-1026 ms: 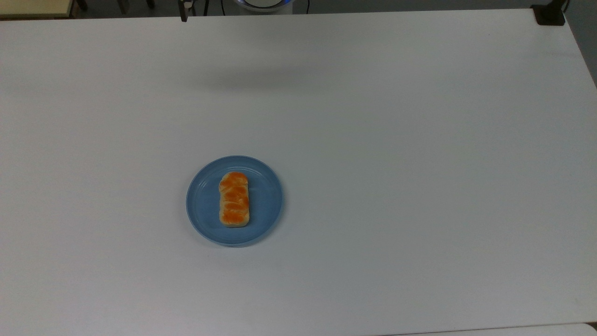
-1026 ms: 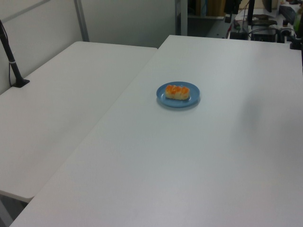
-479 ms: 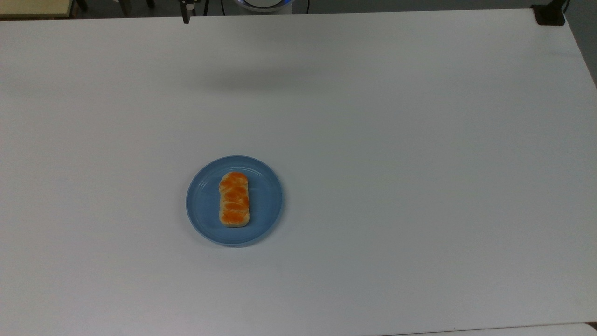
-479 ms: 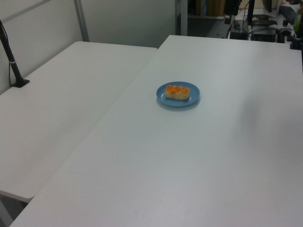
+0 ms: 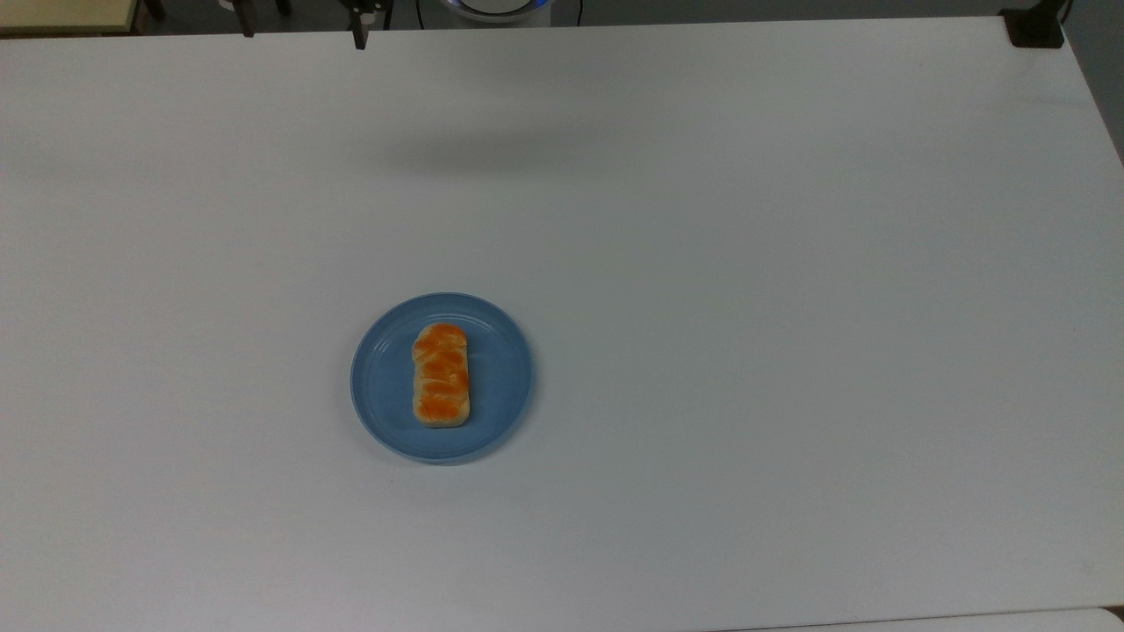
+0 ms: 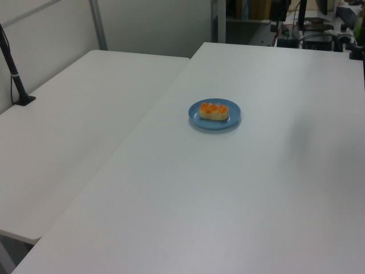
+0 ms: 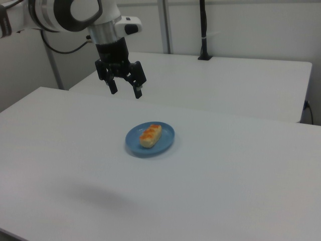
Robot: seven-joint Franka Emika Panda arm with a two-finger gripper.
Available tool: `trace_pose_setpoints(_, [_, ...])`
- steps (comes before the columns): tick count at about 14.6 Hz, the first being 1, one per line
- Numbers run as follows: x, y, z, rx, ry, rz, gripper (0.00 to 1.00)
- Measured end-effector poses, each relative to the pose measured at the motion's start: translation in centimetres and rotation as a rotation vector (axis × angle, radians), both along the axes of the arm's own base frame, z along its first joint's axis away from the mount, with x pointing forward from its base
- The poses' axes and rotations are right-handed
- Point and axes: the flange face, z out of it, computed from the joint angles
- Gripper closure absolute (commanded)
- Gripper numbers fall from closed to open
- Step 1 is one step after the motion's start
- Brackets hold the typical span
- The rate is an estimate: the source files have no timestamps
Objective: Put the bread on the table
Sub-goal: 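Lower the open gripper over the glazed bread roll on the blue plate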
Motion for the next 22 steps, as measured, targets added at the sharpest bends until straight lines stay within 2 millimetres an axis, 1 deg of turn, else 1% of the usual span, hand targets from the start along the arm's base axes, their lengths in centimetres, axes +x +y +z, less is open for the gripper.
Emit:
trace_pose_setpoints(3, [0.1,0.6,-1.0,0.003,0.021,0.011,0.0])
trace_pose_setpoints(7, [0.4,0.8,-2.4,0.005,0.046,0.017,0.0])
trace_pose_setpoints(9, [1.1,0.9,-3.8,0.007,0.07,0.022,0.0])
trace_pose_setpoints(11, [2.6,1.6,-5.7,0.004,0.066,0.039,0.0])
trace_pose_setpoints(12, [3.8,2.1,-6.9,0.0,0.046,0.049,0.0])
trace_pose_setpoints(14, [5.6,3.2,-9.1,0.012,0.019,0.047,0.0])
trace_pose_setpoints(19, [10.0,5.7,-17.0,0.012,-0.018,0.035,0.0])
trace_pose_setpoints(22, [12.2,7.5,-21.0,0.015,-0.085,-0.021,0.0])
